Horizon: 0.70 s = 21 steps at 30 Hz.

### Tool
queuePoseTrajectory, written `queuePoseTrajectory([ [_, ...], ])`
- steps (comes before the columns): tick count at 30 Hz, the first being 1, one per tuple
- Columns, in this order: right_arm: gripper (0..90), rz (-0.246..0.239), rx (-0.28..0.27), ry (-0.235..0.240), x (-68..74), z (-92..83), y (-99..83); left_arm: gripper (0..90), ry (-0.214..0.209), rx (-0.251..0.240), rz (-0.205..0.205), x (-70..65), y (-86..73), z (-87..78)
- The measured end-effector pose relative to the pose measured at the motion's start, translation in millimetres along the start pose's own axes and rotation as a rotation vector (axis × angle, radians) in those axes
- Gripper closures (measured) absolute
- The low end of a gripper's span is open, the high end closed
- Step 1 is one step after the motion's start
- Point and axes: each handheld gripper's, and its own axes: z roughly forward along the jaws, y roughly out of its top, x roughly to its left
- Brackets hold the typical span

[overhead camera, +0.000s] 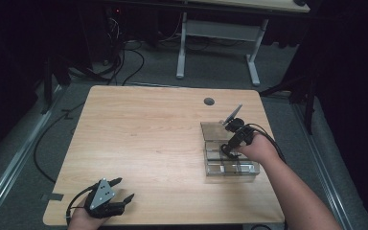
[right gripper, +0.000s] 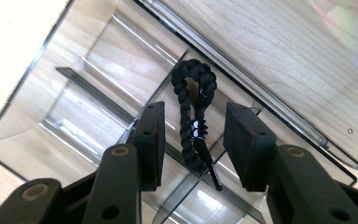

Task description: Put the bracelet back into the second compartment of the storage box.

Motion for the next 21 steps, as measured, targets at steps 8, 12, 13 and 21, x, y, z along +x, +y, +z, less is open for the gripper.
queuePoseTrajectory([
  [8, 57.0, 0.023, 0.004, -0.007, 2.3, -3.9, -3.2, 29.4, -0.001, 0.002, 0.001, -0.1, 0.1, 0.2],
  [12, 57.0, 0.015, 0.002, -0.008, 2.3, -3.5, -5.1, 29.4, -0.001, 0.002, 0.002, -0.1, 0.1, 0.2],
  [13, 57.0, 0.017, 0.005, -0.009, 3.3, -3.6, -6.2, 29.5, -0.001, 0.003, 0.001, -0.1, 0.1, 0.3],
  [21, 59.0, 0.017, -0.010, -0.002, 9.7, -6.0, -13.9, 29.5, -0.004, 0.005, 0.002, -0.4, 0.2, 0.5],
])
